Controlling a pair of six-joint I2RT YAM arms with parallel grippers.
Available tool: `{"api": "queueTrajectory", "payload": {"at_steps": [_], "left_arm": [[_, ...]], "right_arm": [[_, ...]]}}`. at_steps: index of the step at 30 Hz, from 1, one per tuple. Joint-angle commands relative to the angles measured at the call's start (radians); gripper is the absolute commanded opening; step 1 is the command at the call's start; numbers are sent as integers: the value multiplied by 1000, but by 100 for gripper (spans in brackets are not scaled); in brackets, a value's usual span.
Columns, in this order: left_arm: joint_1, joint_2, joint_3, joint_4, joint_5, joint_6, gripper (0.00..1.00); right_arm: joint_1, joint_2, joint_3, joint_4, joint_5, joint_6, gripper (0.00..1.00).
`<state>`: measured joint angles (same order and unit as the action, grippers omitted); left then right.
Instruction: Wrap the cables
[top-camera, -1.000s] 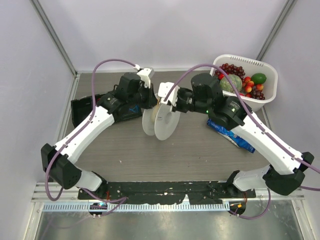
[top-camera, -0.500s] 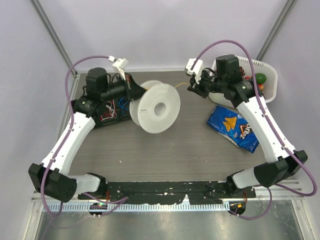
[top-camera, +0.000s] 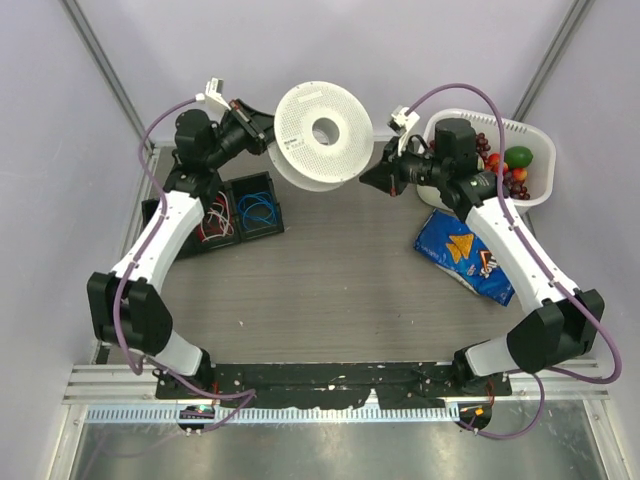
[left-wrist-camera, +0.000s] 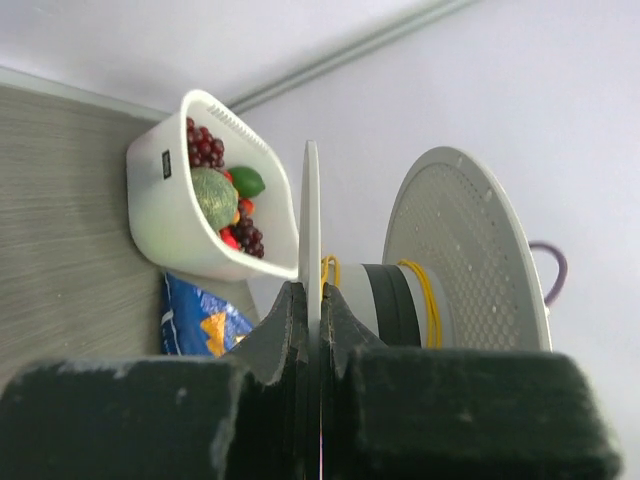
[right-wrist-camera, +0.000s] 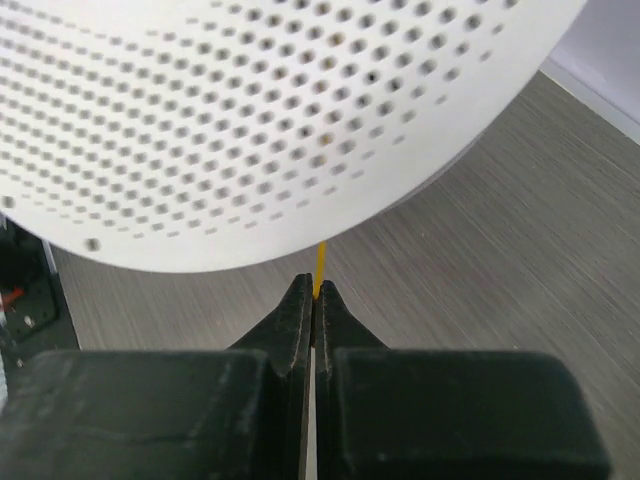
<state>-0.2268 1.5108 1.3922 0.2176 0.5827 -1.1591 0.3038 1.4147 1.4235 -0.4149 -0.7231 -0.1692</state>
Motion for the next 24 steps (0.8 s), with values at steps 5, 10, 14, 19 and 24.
{"api": "queueTrajectory", "payload": {"at_steps": [5,10,14,19,24], "left_arm": [[-11,132,165,-52,-352,-197,0],[-37,253,202,-49,-422,-179,0],[-46,374,211,34,-434,-171,0],[-57,531,269,80,-457,-205,0],[-83,682,359,126,-477,-220,0]], "right_arm": [[-3,13,-78,554,152,491,1],[-3,168,-57,668,200,658,1],[-3,260,-37,708,250,666,1],[-3,397,5,743,277,634,1],[-9,524,60,778,326,619,1]]}}
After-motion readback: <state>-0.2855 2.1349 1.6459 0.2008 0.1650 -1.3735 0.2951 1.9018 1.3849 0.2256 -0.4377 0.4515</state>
